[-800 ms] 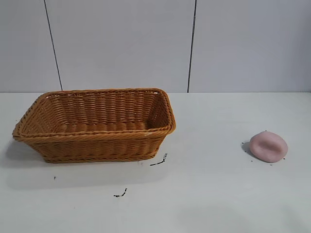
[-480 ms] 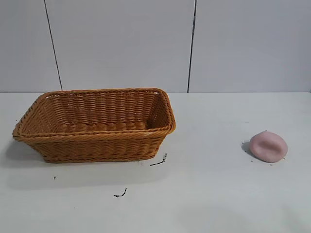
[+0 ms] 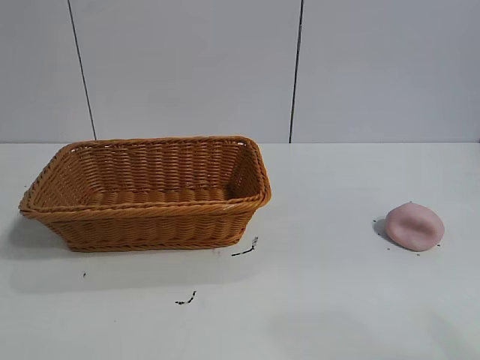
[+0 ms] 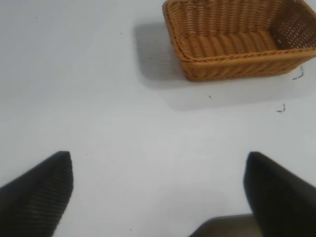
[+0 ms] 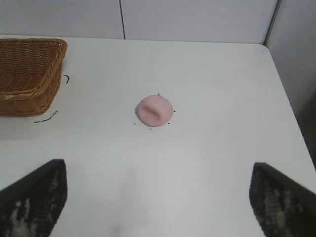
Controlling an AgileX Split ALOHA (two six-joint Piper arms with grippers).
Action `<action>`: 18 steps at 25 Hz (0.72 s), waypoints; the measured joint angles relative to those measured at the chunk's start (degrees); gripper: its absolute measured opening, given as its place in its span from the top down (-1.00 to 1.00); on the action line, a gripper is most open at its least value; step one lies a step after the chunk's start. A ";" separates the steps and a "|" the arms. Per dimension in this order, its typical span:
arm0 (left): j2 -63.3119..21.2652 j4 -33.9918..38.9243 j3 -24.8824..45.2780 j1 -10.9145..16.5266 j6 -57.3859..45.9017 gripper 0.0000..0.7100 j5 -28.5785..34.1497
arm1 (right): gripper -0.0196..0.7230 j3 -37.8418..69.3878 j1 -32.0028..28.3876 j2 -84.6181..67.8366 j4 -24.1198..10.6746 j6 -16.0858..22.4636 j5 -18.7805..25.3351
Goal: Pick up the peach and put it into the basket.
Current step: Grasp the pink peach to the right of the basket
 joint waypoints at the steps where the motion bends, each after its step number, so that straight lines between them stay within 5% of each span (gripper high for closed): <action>1: 0.00 0.00 0.00 0.00 0.00 -0.95 0.00 | -0.91 -1.32 0.00 3.36 0.00 -0.21 -0.72; 18: 0.00 0.00 0.00 0.00 0.00 -0.95 0.00 | -0.91 -30.89 0.00 66.09 0.63 -0.87 0.49</action>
